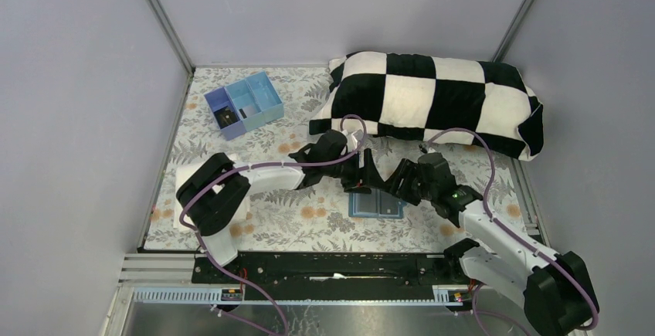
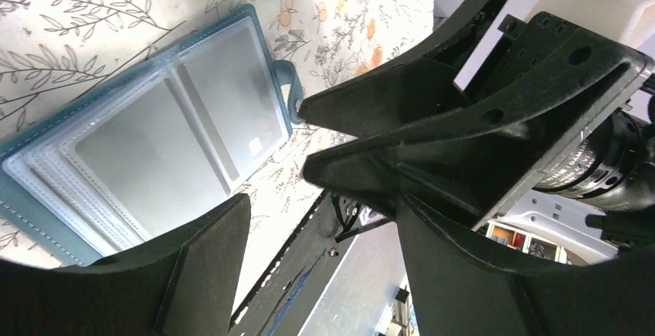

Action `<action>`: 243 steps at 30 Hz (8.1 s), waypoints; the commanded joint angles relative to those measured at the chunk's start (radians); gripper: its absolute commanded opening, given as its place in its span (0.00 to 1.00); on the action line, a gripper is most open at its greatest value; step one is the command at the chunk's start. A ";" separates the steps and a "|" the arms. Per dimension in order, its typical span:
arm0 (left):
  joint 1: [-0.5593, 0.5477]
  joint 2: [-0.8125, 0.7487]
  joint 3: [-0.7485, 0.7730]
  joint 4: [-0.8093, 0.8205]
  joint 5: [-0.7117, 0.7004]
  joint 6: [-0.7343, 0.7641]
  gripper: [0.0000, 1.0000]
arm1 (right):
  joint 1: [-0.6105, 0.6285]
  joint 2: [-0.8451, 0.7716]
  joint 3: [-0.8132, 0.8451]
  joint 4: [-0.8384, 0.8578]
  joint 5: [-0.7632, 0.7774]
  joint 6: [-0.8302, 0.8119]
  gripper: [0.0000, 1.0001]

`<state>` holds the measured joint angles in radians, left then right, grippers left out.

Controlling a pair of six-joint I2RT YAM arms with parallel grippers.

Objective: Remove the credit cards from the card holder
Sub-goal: Remove the credit card from the card holder.

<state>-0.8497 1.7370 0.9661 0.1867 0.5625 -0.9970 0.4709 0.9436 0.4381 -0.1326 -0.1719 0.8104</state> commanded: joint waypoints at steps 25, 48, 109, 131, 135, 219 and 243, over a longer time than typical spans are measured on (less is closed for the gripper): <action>-0.012 0.040 -0.002 -0.147 -0.159 0.047 0.70 | -0.084 0.338 0.029 0.035 -0.047 -0.088 0.53; -0.020 0.071 0.010 0.117 -0.003 -0.052 0.70 | -0.084 0.229 0.068 -0.094 0.094 -0.132 0.56; -0.050 0.168 0.108 -0.224 -0.249 0.018 0.59 | -0.095 0.305 -0.048 0.034 0.040 -0.089 0.22; -0.056 0.181 0.154 -0.379 -0.423 0.086 0.61 | -0.095 0.307 -0.057 0.043 0.038 -0.091 0.22; -0.061 0.187 0.143 -0.363 -0.421 0.092 0.62 | -0.095 0.308 -0.056 0.046 0.036 -0.088 0.22; 0.012 0.050 0.138 -0.374 -0.187 0.276 0.00 | -0.095 0.404 -0.019 0.209 -0.281 -0.199 0.25; 0.011 0.021 0.129 -0.370 -0.238 0.273 0.49 | -0.095 0.404 -0.039 0.237 -0.268 -0.170 0.25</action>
<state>-0.8387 1.8229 1.0679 -0.1608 0.3992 -0.7471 0.3775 1.3422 0.4095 0.1150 -0.4805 0.6456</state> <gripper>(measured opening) 0.439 0.249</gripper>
